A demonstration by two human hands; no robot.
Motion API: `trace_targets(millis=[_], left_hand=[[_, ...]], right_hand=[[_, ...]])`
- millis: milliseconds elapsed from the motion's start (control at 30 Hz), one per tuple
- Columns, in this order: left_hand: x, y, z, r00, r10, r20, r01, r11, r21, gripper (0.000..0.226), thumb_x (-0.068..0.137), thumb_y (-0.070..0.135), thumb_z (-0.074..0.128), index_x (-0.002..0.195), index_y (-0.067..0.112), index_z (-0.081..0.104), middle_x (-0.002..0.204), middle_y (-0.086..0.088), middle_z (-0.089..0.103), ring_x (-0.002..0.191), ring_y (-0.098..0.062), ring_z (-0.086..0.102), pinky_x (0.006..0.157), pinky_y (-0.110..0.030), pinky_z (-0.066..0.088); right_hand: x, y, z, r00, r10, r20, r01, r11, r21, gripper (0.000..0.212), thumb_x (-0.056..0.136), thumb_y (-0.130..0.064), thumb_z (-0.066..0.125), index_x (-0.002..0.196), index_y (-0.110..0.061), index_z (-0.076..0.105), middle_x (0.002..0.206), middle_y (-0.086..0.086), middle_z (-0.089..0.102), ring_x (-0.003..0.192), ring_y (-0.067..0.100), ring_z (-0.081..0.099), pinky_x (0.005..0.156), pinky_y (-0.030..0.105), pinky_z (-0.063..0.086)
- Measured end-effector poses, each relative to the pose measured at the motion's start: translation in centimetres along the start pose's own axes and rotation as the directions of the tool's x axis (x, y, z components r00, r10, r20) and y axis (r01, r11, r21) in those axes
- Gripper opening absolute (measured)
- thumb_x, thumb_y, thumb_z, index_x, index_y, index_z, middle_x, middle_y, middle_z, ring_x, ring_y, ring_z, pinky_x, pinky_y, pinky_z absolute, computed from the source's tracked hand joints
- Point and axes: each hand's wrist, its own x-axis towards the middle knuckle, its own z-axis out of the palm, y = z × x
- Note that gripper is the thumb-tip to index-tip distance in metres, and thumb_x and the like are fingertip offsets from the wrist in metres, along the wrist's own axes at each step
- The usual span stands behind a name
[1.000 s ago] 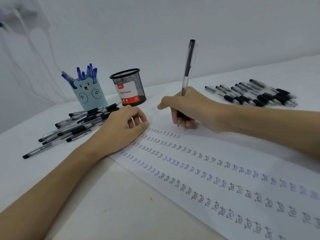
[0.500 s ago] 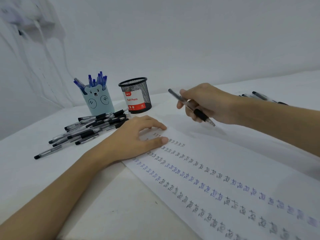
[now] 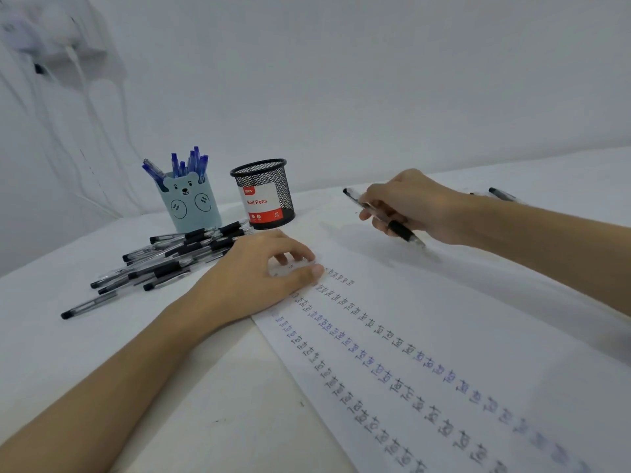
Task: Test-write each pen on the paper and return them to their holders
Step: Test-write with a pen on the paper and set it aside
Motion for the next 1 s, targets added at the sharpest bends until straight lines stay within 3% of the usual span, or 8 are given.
trace_targets(millis=[200, 367, 467, 600, 733, 833, 900, 1000], left_hand=[[-0.2, -0.3, 0.2, 0.993, -0.010, 0.122, 0.012, 1.000, -0.015, 0.058, 0.070, 0.068, 0.051, 0.120, 0.039, 0.058, 0.123, 0.029, 0.052, 0.112, 0.012, 0.044, 0.083, 0.006, 0.026], [0.3, -1.3, 0.2, 0.986, -0.050, 0.159, 0.057, 0.998, -0.036, 0.061, 0.065, 0.080, 0.045, 0.118, 0.051, 0.052, 0.132, 0.031, 0.046, 0.123, 0.007, 0.040, 0.096, -0.014, 0.029], [0.4, -1.9, 0.2, 0.986, -0.067, 0.151, 0.078, 0.995, -0.069, 0.072, 0.054, 0.087, 0.042, 0.116, 0.052, 0.053, 0.130, 0.031, 0.047, 0.122, 0.006, 0.041, 0.096, -0.014, 0.028], [0.4, -1.9, 0.1, 0.990, -0.040, 0.136, 0.055, 0.993, -0.109, 0.088, 0.042, 0.098, 0.036, 0.114, 0.051, 0.055, 0.122, 0.040, 0.045, 0.113, 0.018, 0.040, 0.086, 0.002, 0.024], [0.2, -1.6, 0.0, 0.986, -0.070, 0.148, 0.084, 0.992, -0.096, 0.056, 0.071, 0.073, 0.053, 0.120, 0.045, 0.055, 0.128, 0.032, 0.048, 0.118, 0.012, 0.042, 0.098, -0.007, 0.027], [0.0, -1.1, 0.0, 0.991, -0.061, 0.116, 0.067, 0.997, -0.048, 0.041, 0.084, 0.049, 0.059, 0.125, 0.041, 0.053, 0.132, 0.024, 0.049, 0.118, 0.007, 0.042, 0.092, -0.006, 0.028], [-0.5, -0.9, -0.4, 0.993, -0.061, 0.101, 0.064, 0.997, -0.034, 0.041, 0.087, 0.049, 0.056, 0.126, 0.039, 0.053, 0.132, 0.024, 0.049, 0.118, 0.006, 0.043, 0.091, -0.007, 0.031], [-2.2, -1.6, -1.7, 0.995, -0.072, 0.072, 0.074, 0.997, -0.022, 0.042, 0.085, 0.058, 0.051, 0.123, 0.041, 0.054, 0.129, 0.029, 0.050, 0.118, 0.008, 0.044, 0.102, -0.023, 0.038]], right_hand=[[1.6, 1.4, -2.4, 0.996, -0.074, -0.055, 0.049, 0.930, -0.365, 0.014, 0.082, -0.011, 0.064, 0.081, 0.002, 0.066, 0.063, 0.004, 0.058, 0.054, 0.013, 0.048, 0.050, 0.019, 0.036], [2.4, 2.7, -3.5, 0.981, -0.167, -0.098, 0.069, 0.774, -0.629, 0.016, 0.078, -0.013, 0.068, 0.088, -0.001, 0.069, 0.078, 0.007, 0.063, 0.067, 0.017, 0.053, 0.050, 0.019, 0.037], [2.7, 3.3, -3.9, 0.978, -0.184, -0.097, 0.070, 0.732, -0.677, 0.013, 0.080, -0.011, 0.065, 0.088, -0.002, 0.067, 0.093, 0.012, 0.066, 0.073, 0.020, 0.055, 0.049, 0.019, 0.038], [3.0, 3.9, -4.8, 0.972, -0.211, -0.104, 0.064, 0.662, -0.747, 0.019, 0.084, -0.008, 0.054, 0.088, 0.010, 0.061, 0.094, 0.025, 0.064, 0.069, 0.024, 0.046, 0.061, 0.027, 0.037], [3.1, 4.3, -5.4, 0.962, -0.262, -0.082, 0.088, 0.577, -0.812, 0.012, 0.084, -0.007, 0.053, 0.078, 0.001, 0.058, 0.084, 0.018, 0.064, 0.067, 0.026, 0.051, 0.059, 0.028, 0.040], [2.6, 4.0, -5.7, 0.950, -0.308, -0.056, 0.135, 0.563, -0.815, 0.008, 0.082, -0.004, 0.054, 0.078, -0.005, 0.061, 0.083, 0.008, 0.062, 0.074, 0.026, 0.058, 0.062, 0.028, 0.045], [2.1, 2.9, -5.5, 0.939, -0.338, -0.056, 0.178, 0.621, -0.763, 0.010, 0.083, -0.007, 0.056, 0.073, -0.008, 0.060, 0.075, 0.002, 0.060, 0.068, 0.023, 0.058, 0.060, 0.027, 0.043], [1.4, -0.4, -3.8, 0.909, -0.417, 0.014, 0.299, 0.628, -0.718, 0.018, 0.087, -0.017, 0.059, 0.069, -0.013, 0.058, 0.067, -0.004, 0.055, 0.059, 0.017, 0.053, 0.055, 0.026, 0.038]])
